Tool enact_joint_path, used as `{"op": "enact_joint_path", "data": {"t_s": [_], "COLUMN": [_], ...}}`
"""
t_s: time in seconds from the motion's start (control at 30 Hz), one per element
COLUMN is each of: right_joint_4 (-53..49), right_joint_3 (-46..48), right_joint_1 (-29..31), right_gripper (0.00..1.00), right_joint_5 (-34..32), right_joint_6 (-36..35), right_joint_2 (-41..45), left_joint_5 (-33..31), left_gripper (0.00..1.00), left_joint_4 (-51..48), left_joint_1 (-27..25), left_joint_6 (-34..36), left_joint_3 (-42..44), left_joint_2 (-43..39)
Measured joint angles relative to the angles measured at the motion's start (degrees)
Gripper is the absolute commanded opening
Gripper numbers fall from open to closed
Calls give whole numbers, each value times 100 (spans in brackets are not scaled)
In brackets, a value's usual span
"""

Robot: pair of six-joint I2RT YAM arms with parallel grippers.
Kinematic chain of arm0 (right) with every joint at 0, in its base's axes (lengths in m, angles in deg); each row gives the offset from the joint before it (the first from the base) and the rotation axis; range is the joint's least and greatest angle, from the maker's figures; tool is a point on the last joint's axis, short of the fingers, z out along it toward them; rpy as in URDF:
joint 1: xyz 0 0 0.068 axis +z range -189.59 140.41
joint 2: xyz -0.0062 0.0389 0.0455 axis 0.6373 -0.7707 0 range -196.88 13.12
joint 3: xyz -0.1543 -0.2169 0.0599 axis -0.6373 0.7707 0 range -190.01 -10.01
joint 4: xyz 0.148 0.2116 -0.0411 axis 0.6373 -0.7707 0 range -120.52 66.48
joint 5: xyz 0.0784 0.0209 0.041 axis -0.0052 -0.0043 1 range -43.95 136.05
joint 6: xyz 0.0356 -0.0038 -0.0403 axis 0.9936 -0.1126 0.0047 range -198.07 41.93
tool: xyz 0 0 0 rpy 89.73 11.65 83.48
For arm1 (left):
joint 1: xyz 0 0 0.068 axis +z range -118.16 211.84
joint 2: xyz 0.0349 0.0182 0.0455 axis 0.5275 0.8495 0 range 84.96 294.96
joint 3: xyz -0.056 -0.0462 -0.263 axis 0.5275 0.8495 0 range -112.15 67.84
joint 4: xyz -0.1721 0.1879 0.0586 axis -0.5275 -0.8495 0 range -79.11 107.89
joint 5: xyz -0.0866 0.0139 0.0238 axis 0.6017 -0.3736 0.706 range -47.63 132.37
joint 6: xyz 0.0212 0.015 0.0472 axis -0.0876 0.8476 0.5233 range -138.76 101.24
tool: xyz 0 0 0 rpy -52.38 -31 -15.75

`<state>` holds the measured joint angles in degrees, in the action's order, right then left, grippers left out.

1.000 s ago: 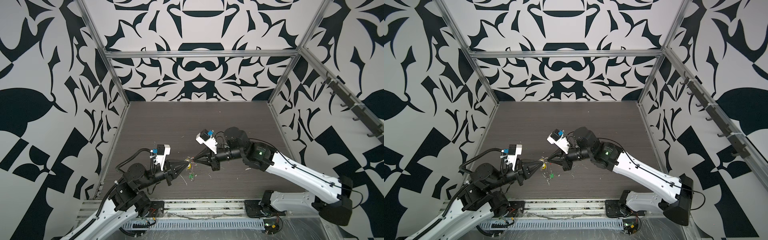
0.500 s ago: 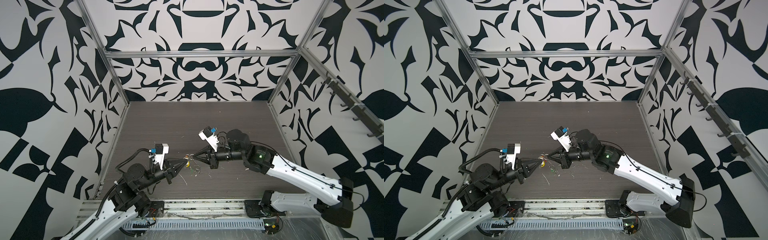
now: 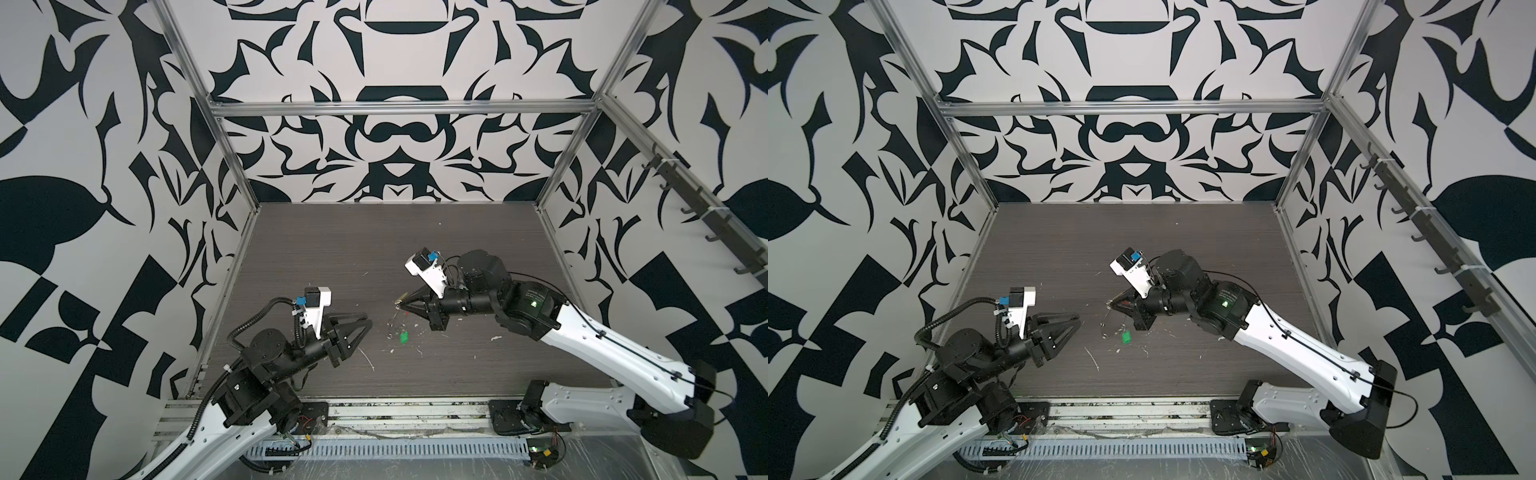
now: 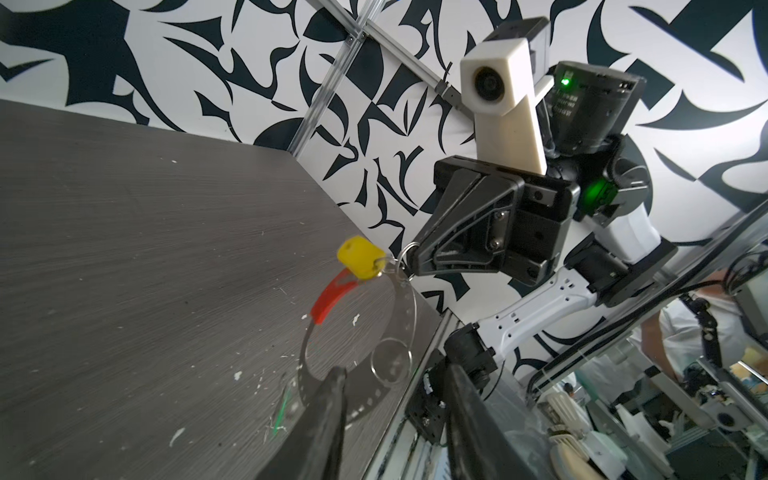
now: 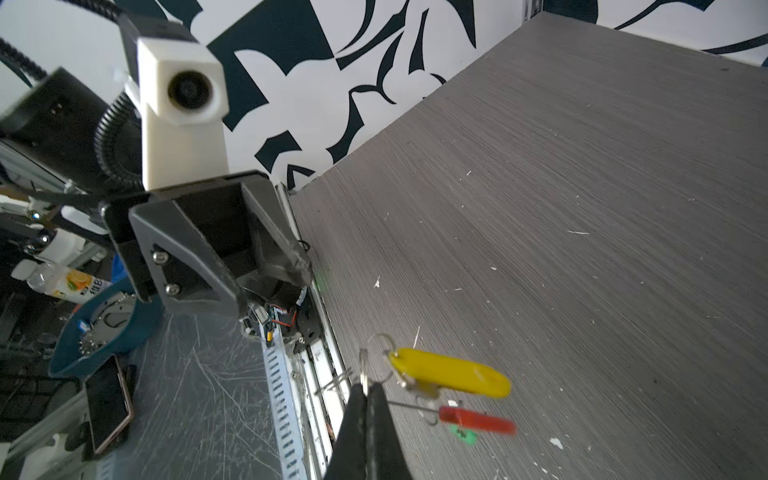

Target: Remove the keys from the keyring

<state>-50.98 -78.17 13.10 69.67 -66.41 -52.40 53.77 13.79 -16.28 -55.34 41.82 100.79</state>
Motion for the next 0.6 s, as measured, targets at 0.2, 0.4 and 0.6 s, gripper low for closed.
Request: {"op": "enact_joint_path", "data": {"t_s": [0.2, 0.4, 0.6], "right_joint_4": [-341, -564, -575], "right_joint_3": [-50, -50, -50], "right_joint_1": [0, 0, 0], "right_gripper": [0, 0, 0], "right_joint_5": [164, 525, 1043], "right_joint_6": [-560, -894, -1091], "right_joint_2": [-4, -4, -2], "left_joint_5": [245, 555, 927], "left_gripper": [51, 52, 52], "left_joint_4": [-87, -2, 186], "left_joint_1": [0, 0, 0], "left_joint_6": [127, 367, 557], "left_joint_3": [-433, -776, -817], "left_joint_2": [289, 942, 1484]}}
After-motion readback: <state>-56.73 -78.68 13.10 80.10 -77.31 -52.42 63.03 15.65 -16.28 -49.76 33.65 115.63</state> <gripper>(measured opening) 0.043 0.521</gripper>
